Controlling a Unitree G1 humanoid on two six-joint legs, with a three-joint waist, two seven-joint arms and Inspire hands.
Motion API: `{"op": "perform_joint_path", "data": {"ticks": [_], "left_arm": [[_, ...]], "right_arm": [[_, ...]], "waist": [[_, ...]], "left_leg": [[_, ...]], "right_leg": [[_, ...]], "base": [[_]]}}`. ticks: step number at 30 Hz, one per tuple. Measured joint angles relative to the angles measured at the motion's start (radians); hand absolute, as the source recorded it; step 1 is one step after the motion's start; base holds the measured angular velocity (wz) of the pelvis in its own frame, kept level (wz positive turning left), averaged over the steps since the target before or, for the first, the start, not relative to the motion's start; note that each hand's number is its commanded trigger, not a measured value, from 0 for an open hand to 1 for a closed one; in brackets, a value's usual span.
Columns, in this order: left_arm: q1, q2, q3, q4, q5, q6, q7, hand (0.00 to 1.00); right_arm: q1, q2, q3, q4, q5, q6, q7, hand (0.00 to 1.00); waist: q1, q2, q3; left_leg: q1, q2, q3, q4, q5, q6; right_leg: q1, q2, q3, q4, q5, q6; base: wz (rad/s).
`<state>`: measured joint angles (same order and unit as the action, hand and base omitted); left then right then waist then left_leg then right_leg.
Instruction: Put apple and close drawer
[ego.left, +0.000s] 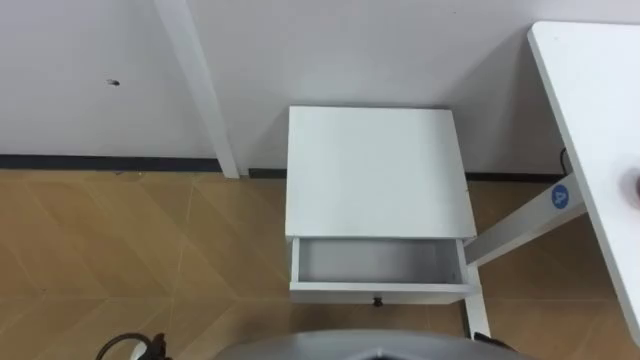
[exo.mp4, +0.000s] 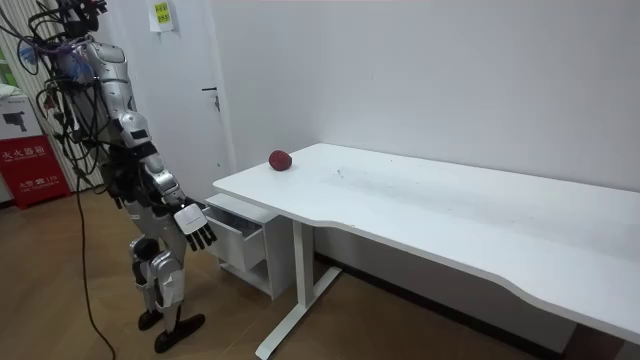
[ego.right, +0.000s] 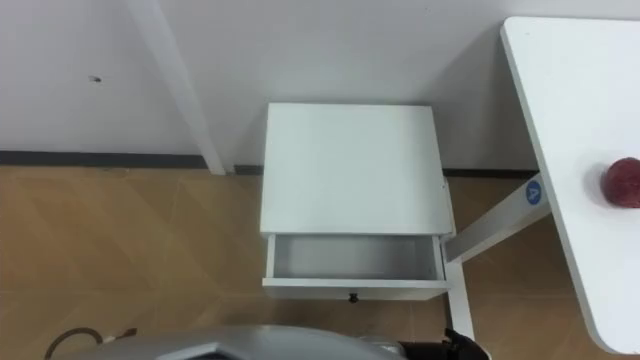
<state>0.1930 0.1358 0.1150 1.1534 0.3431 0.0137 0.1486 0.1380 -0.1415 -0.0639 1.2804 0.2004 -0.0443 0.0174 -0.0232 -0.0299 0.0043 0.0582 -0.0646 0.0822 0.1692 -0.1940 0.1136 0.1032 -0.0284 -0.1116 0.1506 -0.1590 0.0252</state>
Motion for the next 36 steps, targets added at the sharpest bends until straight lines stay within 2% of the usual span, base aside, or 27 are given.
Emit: {"op": "perform_joint_path", "data": {"ticks": [4,6,7,8,10,13,15,17,18,21,23,26,28,30,32,36], "left_arm": [[0.000,0.000,0.000,0.000,0.000,-0.001,0.001,0.00],[0.000,0.000,0.000,-0.001,-0.003,-0.001,0.003,0.00],[0.000,0.000,0.000,-0.001,-0.008,-0.001,0.004,0.00],[-0.001,0.001,0.001,-0.003,-0.018,-0.001,0.006,0.00],[-0.005,0.001,0.003,-0.009,-0.028,-0.001,0.012,0.00],[0.012,-0.002,0.053,-0.050,-0.026,-0.020,0.014,0.00],[0.022,0.005,0.099,-0.058,-0.029,-0.035,0.021,0.00],[0.022,0.009,0.118,-0.053,-0.036,-0.036,0.028,0.00],[0.029,0.013,0.119,-0.048,-0.039,-0.037,0.038,0.00],[0.037,0.015,0.124,-0.035,-0.038,-0.038,0.040,0.00],[0.039,0.015,0.139,-0.033,-0.035,-0.038,0.040,0.00],[0.043,0.021,0.159,-0.028,-0.035,-0.039,0.045,0.00],[0.043,0.026,0.164,-0.028,-0.034,-0.038,0.045,0.00],[0.049,0.026,0.182,-0.028,-0.033,-0.038,0.045,0.00],[0.050,0.026,0.195,-0.031,-0.034,-0.036,0.045,0.00],[0.049,0.036,0.201,-0.039,-0.034,-0.035,0.039,0.00]], "right_arm": [[-0.001,0.000,0.000,0.001,0.002,0.000,0.009,0.00],[-0.005,0.000,0.000,0.002,0.042,0.000,0.008,0.00],[-0.006,0.000,0.000,0.002,0.055,0.000,0.008,0.00],[-0.010,0.000,-0.001,0.003,0.085,0.000,0.008,0.00],[-0.008,0.000,-0.011,0.008,0.144,0.000,0.008,0.00],[0.002,0.001,-0.124,0.009,0.302,0.002,0.009,0.00],[0.011,-0.003,-0.221,-0.002,0.474,0.002,0.005,0.00],[0.011,-0.003,-0.280,-0.027,0.577,0.002,-0.006,0.00],[0.017,-0.003,-0.308,-0.042,0.651,0.001,-0.016,0.00],[0.018,-0.003,-0.397,-0.050,0.846,0.001,-0.039,0.00],[0.016,-0.004,-0.443,-0.068,0.925,0.001,-0.060,0.00],[0.007,-0.008,-0.523,-0.080,1.023,-0.012,-0.096,0.00],[0.001,-0.009,-0.572,-0.080,1.069,-0.023,-0.121,0.00],[-0.003,-0.009,-0.626,-0.082,1.115,-0.030,-0.154,0.00],[-0.007,-0.009,-0.639,-0.099,1.146,-0.033,-0.186,0.00],[-0.021,-0.011,-0.673,-0.169,1.222,-0.040,-0.243,0.00]], "waist": [[0.002,-0.002,0.0012],[0.004,-0.001,0.0025],[0.004,-0.003,0.0041],[0.002,0.002,0.0021],[-0.004,-0.003,0.0051],[-0.007,0.000,0.0033],[-0.025,-0.003,0.0051],[-0.036,0.002,0.0024],[-0.049,-0.002,0.0010],[-0.057,0.001,-0.0023],[-0.055,0.001,-0.0027],[-0.068,0.001,-0.0032],[-0.079,-0.001,-0.0058],[-0.082,-0.005,-0.0136],[-0.083,-0.008,-0.0149],[-0.086,-0.011,-0.0122]], "left_leg": [[0.004,0.001,0.005,-0.003,0.000,0.000],[0.006,0.002,0.015,-0.008,0.000,0.000],[0.007,0.002,0.019,-0.009,0.000,0.000],[0.007,0.003,0.022,-0.007,0.000,0.000],[0.007,0.002,0.022,-0.006,0.000,0.000],[0.016,0.003,0.025,-0.008,0.000,0.000],[0.019,0.003,0.022,-0.009,0.000,0.000],[0.016,0.003,0.023,-0.009,0.000,0.000],[0.016,0.002,0.024,-0.009,0.000,0.000],[0.018,0.003,0.036,-0.012,0.000,0.000],[0.022,0.004,0.048,-0.016,0.000,0.000],[0.020,0.004,0.051,-0.018,-0.002,0.002],[0.017,0.003,0.051,-0.018,-0.002,0.002],[0.013,0.003,0.052,-0.018,-0.002,0.002],[0.010,0.004,0.053,-0.017,-0.002,0.002],[0.006,0.003,0.055,-0.015,-0.002,0.002]], "right_leg": [[0.002,0.001,0.005,0.000,0.000,0.000],[0.001,0.003,0.026,0.000,0.000,0.000],[0.000,0.003,0.028,0.000,0.000,0.000],[-0.001,0.003,0.027,-0.001,0.000,0.000],[-0.001,0.002,0.025,-0.001,0.000,0.000],[-0.001,0.003,0.029,0.000,0.000,0.000],[0.003,0.004,0.028,0.001,0.000,0.000],[0.001,0.003,0.028,0.000,0.000,0.000],[0.001,0.004,0.030,0.001,0.000,0.000],[0.001,0.005,0.037,0.002,0.000,0.000],[-0.002,0.007,0.054,0.002,0.000,0.000],[-0.004,0.006,0.054,0.003,0.000,0.000],[-0.007,0.005,0.052,0.005,0.000,0.000],[-0.014,0.006,0.053,0.008,0.000,0.000],[-0.021,0.006,0.053,0.020,-0.001,0.000],[-0.025,0.005,0.055,0.021,-0.001,0.000]], "base": [[-0.03],[-0.13],[-0.14],[-0.08],[-0.02],[-0.02],[0.02],[-0.02],[0.00],[-0.08],[-0.21],[-0.07],[0.00],[-0.02],[-0.02],[-0.01]]}}
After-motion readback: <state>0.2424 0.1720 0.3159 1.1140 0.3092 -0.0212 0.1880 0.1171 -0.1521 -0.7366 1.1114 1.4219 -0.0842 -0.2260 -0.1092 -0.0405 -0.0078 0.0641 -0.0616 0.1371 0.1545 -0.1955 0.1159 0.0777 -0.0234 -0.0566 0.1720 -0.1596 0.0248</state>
